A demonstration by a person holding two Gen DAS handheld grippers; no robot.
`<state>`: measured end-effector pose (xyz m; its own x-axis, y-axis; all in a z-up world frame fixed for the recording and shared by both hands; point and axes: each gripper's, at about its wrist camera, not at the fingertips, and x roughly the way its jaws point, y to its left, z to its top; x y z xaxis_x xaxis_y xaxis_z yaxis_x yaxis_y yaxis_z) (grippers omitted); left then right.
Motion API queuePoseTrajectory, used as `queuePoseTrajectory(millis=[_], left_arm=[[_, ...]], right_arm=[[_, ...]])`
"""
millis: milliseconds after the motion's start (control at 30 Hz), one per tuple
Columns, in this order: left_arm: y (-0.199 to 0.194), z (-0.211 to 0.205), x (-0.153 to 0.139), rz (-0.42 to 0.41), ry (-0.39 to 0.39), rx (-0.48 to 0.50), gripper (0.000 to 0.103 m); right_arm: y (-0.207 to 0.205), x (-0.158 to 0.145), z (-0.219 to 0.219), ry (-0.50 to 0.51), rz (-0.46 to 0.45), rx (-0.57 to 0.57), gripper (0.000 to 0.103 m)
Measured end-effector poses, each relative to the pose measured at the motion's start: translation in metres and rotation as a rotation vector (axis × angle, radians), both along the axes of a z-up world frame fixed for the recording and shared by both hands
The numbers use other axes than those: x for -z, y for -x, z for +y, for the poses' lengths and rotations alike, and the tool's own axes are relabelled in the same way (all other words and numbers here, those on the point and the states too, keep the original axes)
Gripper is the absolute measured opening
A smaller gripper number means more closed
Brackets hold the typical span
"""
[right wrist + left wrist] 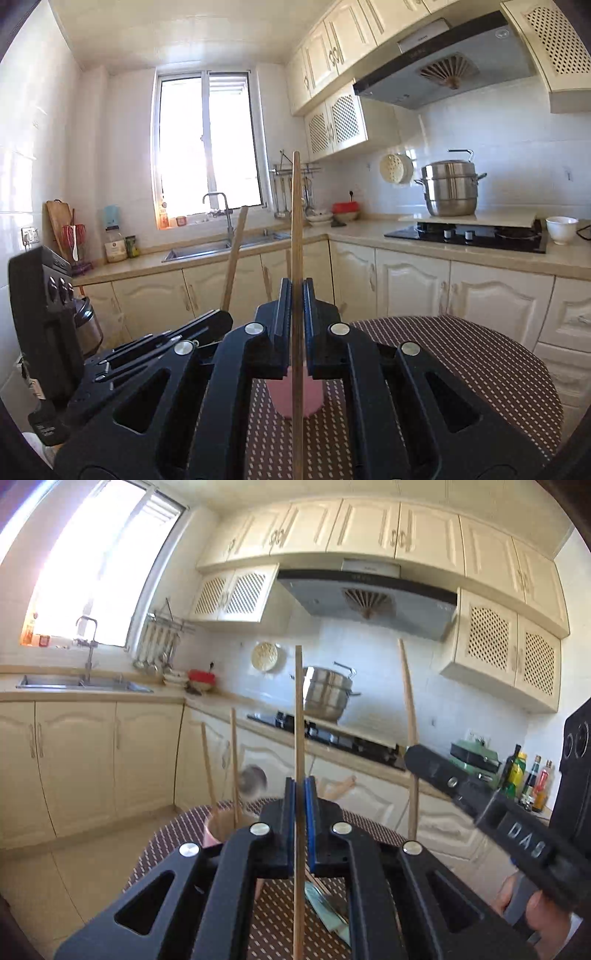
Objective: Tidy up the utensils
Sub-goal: 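Lift both chopsticks and carry them over the pink cup with both grippers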
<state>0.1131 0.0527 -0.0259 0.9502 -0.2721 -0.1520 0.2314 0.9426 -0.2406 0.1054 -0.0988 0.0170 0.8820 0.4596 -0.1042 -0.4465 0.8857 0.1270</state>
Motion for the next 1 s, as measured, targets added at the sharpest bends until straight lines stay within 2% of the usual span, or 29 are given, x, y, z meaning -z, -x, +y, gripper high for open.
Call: queuePoseTrajectory(millis=[200,367,533,667,767,1000], left_arm=[[-0.018,0.031,-0.03,-0.095,0.052,-0.044,0.005],[-0.043,0.048,-0.037,-0.14,0.096,-0.068,0.005],[-0.066,0.048,-0.031,-0.166,0.121,-0.083,0.005],[-0.083,0.049,-0.024,-0.183,0.131,-0.105,0.005],[-0.093,0.053,-0.016,-0.193,0.17,-0.113,0.005],[-0.114,0.046,0.005,-0.167,0.137,-0.123,0.005]], right_arm=[[-0.025,-0.01,0.034,-0.025,-0.07,-0.008,0.007],[-0.052,-0.011,0.052,-0.045,-0.114,0.003,0.007],[-0.074,-0.006,0.058,-0.072,-0.144,0.017,0.007],[-0.083,-0.002,0.056,-0.079,-0.181,0.073,0.007],[-0.091,0.001,0.055,-0.09,-0.189,0.083,0.007],[-0.101,0.011,0.059,-0.09,-0.196,0.078,0.007]])
